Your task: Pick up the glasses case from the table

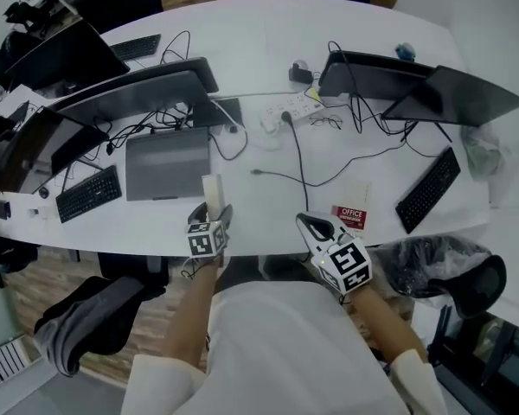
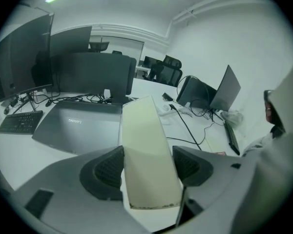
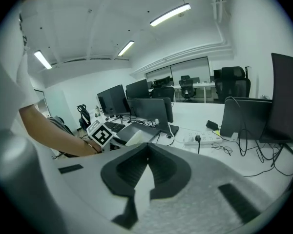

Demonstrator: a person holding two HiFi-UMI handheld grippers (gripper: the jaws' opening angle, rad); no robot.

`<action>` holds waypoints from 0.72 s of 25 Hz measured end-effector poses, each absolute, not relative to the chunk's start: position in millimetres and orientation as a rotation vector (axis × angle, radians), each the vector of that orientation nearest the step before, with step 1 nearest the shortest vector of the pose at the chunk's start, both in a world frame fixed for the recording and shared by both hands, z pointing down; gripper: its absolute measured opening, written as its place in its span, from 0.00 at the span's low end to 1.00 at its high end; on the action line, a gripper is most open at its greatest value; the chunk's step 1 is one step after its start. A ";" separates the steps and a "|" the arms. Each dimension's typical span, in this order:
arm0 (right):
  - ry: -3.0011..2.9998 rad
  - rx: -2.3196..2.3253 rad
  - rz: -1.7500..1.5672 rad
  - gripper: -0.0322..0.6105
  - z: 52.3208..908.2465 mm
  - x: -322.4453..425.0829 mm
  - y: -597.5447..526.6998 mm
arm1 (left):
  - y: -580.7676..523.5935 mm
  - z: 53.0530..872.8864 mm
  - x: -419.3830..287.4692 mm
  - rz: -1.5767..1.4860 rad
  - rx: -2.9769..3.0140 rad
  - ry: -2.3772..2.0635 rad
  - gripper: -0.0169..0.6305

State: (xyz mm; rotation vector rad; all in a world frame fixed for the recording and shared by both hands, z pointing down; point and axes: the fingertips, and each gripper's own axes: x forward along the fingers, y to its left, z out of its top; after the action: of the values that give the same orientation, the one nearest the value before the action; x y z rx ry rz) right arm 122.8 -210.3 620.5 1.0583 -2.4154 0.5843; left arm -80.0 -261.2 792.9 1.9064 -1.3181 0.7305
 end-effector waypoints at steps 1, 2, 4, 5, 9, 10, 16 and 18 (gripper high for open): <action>-2.424 1.050 0.579 0.05 618.7 122.9 -208.4 | -258.2 784.2 -81.5 0.709 1.912 -1.333 0.50; -2.432 1.041 0.574 0.05 617.1 122.8 -206.4 | -254.9 775.1 -83.3 0.686 1.916 -1.349 0.50; -2.450 1.026 0.566 0.05 613.7 120.7 -202.2 | -247.8 755.7 -87.9 0.638 1.927 -1.378 0.50; -2.460 1.017 0.562 0.05 611.6 118.7 -200.2 | -244.2 745.1 -90.4 0.613 1.937 -1.390 0.50; -2.495 0.975 0.539 0.05 606.2 109.4 -192.7 | -228.0 703.8 -99.7 0.521 1.980 -1.425 0.50; -2.501 0.965 0.533 0.05 605.3 106.7 -191.0 | -224.0 693.9 -102.2 0.498 1.991 -1.433 0.50; -2.538 0.937 0.499 0.05 592.3 81.2 -178.8 | -202.3 639.9 -127.4 0.371 2.046 -1.482 0.50; -2.549 0.938 0.483 0.05 585.9 72.8 -174.9 | -195.6 623.7 -136.2 0.333 2.068 -1.496 0.50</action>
State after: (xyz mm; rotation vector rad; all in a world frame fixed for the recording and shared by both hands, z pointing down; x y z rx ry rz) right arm 72.8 -174.9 585.9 0.9378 -2.5490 0.4827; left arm -136.2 -195.6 623.7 2.0680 -1.4961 0.3331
